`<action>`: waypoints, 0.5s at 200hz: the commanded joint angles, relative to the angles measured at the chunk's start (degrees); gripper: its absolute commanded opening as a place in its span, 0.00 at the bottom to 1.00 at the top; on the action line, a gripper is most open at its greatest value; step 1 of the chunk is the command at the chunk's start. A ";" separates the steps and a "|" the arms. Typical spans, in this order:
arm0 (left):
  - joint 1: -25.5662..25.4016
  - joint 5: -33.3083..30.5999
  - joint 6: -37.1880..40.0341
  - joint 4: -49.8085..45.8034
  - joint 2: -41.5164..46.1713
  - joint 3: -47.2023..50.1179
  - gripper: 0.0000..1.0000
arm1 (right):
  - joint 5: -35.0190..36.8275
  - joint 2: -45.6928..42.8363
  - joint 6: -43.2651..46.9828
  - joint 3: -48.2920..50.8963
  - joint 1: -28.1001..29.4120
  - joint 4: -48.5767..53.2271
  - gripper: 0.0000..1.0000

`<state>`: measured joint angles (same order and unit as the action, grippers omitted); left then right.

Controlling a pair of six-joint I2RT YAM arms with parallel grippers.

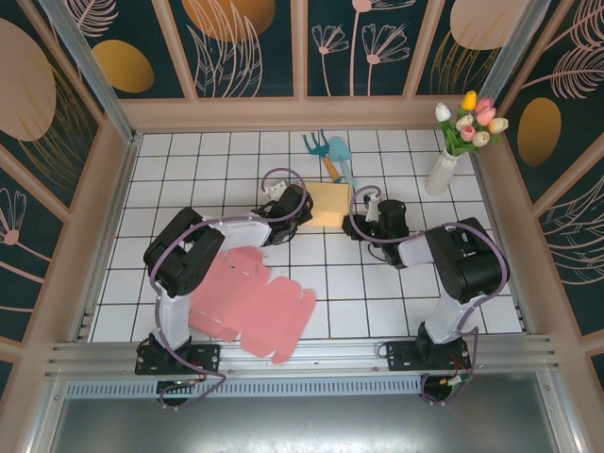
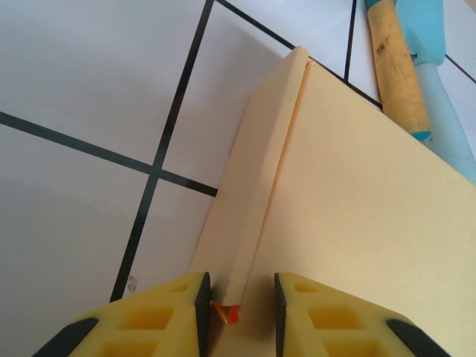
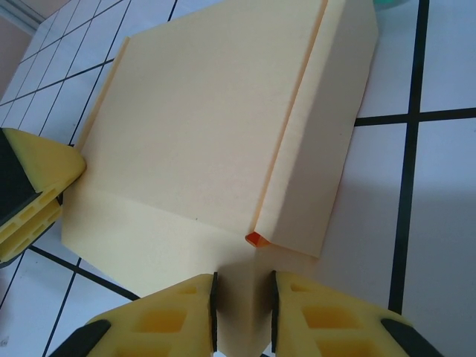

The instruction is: Fold the paper box

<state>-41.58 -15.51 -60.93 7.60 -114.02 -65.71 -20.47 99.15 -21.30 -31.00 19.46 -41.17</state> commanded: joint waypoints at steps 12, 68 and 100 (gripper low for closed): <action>0.21 2.76 1.39 -14.36 -6.75 3.66 0.28 | 0.45 0.92 3.33 -0.50 1.13 0.52 0.26; 0.31 3.29 1.51 -14.08 -6.92 3.75 0.28 | 3.42 5.73 5.95 1.79 1.14 -6.79 0.26; 0.32 3.30 1.59 -14.12 -6.91 3.75 0.27 | 5.52 8.71 5.98 2.37 0.76 -9.90 0.25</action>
<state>-41.54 -15.51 -60.93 7.97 -114.13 -65.69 -17.12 103.90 -16.58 -30.13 19.59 -50.92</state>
